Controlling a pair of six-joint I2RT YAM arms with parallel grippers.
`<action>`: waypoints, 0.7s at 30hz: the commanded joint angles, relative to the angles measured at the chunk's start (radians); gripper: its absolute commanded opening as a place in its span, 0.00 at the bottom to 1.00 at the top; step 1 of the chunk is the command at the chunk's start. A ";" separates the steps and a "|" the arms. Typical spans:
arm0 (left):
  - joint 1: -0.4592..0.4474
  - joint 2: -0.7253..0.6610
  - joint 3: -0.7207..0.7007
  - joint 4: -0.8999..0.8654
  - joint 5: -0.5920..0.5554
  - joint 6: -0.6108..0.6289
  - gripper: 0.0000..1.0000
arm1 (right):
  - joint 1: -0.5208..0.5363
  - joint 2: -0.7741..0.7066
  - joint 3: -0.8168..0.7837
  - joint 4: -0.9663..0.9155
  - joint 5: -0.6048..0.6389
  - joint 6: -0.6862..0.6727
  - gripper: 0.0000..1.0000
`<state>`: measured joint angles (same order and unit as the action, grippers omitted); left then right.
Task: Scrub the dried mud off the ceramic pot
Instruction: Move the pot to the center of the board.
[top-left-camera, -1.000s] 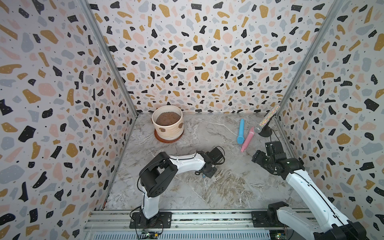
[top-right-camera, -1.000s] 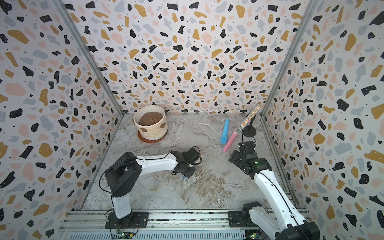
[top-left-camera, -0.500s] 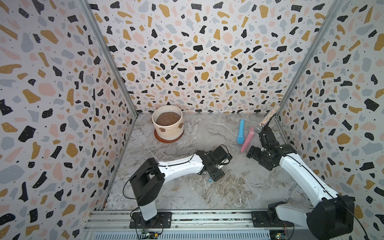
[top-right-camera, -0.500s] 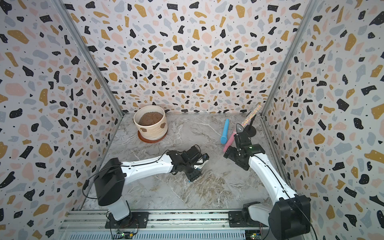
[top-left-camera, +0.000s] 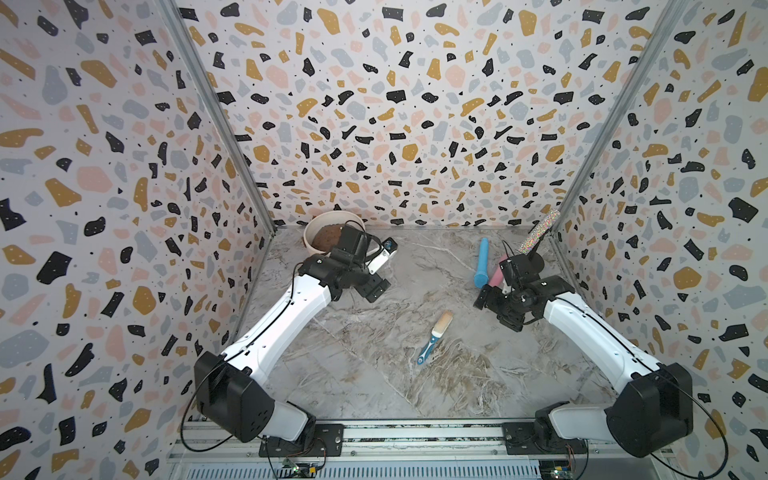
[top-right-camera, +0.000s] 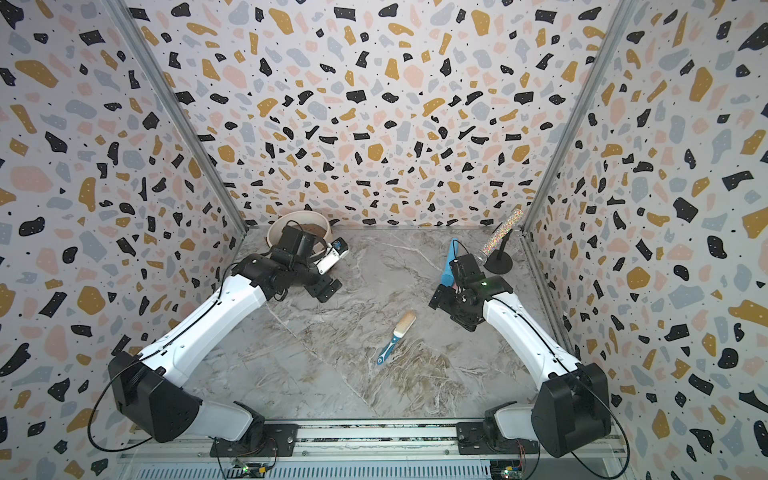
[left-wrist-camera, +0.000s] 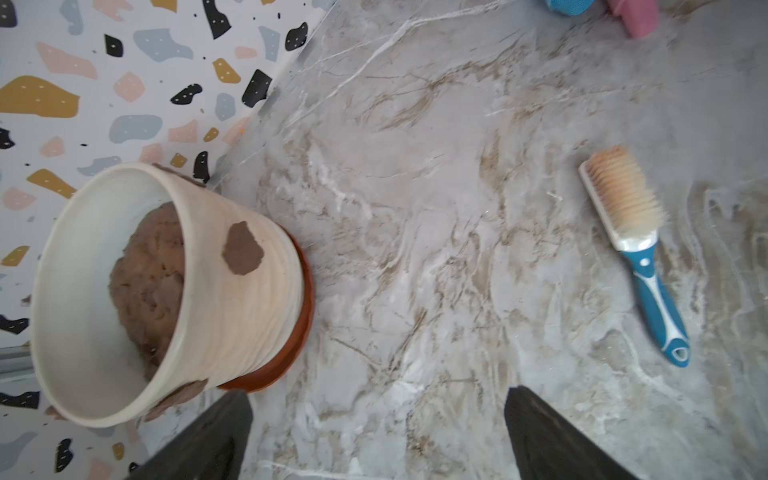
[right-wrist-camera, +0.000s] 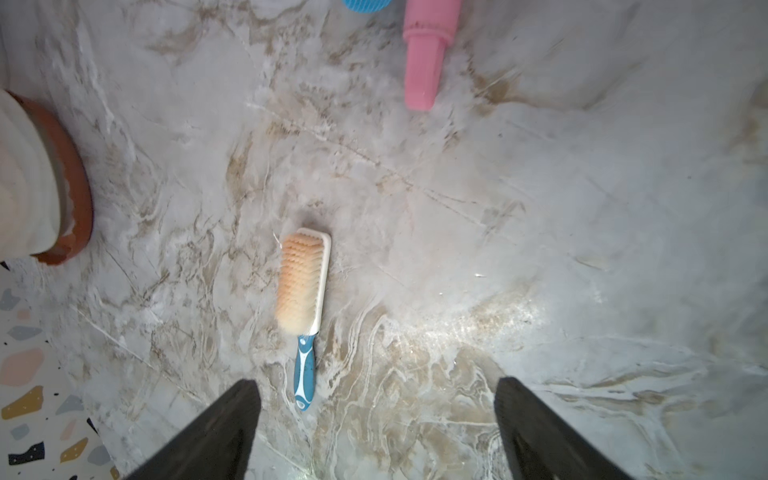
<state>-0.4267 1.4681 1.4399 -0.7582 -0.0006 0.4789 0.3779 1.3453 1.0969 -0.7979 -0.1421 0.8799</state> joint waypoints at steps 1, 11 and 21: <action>0.109 0.116 0.117 -0.093 0.086 0.143 0.95 | 0.037 0.017 0.030 0.002 -0.011 0.033 0.94; 0.338 0.532 0.644 -0.378 0.238 0.190 0.81 | 0.069 0.005 0.015 0.061 -0.090 0.057 0.90; 0.367 0.637 0.752 -0.481 0.338 0.198 0.57 | 0.069 -0.007 -0.010 0.089 -0.107 0.073 0.89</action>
<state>-0.0555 2.1059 2.1929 -1.1873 0.2867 0.6621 0.4435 1.3621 1.0935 -0.7132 -0.2382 0.9405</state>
